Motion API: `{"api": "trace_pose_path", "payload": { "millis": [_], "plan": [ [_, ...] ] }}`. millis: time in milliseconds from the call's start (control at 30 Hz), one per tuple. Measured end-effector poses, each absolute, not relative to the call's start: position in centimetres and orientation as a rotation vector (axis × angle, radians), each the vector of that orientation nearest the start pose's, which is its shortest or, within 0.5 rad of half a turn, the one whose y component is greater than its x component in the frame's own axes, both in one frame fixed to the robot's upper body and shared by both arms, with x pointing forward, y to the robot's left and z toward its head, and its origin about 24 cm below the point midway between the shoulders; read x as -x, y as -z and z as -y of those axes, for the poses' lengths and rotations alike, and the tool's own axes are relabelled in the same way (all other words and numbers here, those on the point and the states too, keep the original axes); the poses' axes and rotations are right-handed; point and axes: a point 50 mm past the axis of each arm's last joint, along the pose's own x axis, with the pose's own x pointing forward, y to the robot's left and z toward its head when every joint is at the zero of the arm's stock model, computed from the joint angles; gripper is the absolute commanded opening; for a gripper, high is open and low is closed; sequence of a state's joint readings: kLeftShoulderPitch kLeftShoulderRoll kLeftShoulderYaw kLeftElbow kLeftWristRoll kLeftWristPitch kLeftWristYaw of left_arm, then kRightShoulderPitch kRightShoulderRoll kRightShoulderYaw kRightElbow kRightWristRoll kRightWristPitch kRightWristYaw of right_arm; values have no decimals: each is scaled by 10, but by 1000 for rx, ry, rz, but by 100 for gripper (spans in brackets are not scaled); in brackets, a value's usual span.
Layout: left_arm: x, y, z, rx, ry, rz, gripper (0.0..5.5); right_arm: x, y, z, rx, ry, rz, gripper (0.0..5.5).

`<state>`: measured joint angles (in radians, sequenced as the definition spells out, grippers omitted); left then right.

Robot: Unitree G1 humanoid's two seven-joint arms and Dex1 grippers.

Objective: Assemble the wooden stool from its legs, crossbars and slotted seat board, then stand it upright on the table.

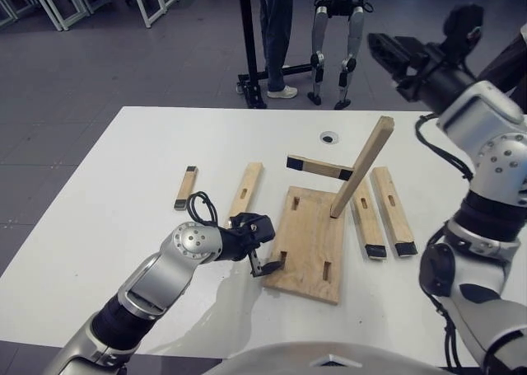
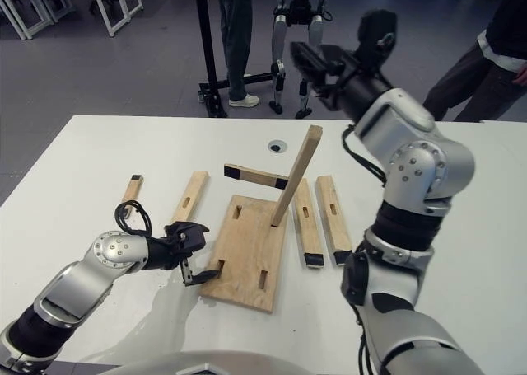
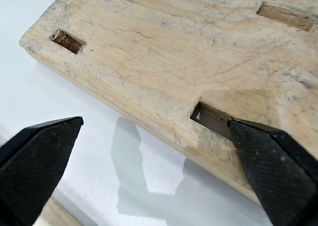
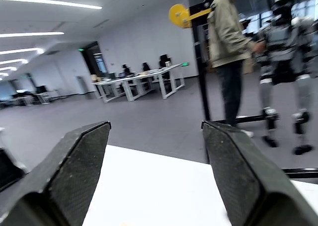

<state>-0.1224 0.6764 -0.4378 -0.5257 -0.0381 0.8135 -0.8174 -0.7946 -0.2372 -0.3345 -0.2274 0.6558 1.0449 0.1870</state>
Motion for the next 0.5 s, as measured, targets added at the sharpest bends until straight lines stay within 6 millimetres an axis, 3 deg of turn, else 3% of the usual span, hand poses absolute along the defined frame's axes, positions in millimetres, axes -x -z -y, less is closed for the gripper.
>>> {"api": "trace_pose_path", "payload": {
  "millis": [167, 267, 300, 333, 367, 400, 433, 467, 500],
  "plan": [
    [-207, -70, -132, -560, 1109, -603, 539, -318, -252, 153, -333, -488, 53, 338],
    [-207, -70, -132, -560, 1110, -602, 539, -313, -310, 161, -315, -396, 366, 338],
    [-207, -70, -132, -560, 1110, -602, 539, -303, -339, 162, -320, -392, 499, 338],
    [-207, -70, -132, -560, 1108, -604, 539, -294, -352, 159, -326, -408, 557, 338],
    [-207, -69, -132, -561, 1102, -604, 539, -293, -346, 155, -344, -418, 531, 338],
    [-207, -69, -132, -562, 1098, -604, 539, -299, -321, 149, -379, -413, 422, 338],
    [-207, -69, -132, -562, 1100, -598, 539, -305, -288, 144, -399, -403, 297, 338],
    [-207, -71, -130, -559, 1108, -590, 539, -307, -236, 137, -433, -385, 106, 338],
    [-207, -71, -130, -557, 1112, -586, 539, -303, -214, 135, -452, -379, 70, 338]
  ]
}}
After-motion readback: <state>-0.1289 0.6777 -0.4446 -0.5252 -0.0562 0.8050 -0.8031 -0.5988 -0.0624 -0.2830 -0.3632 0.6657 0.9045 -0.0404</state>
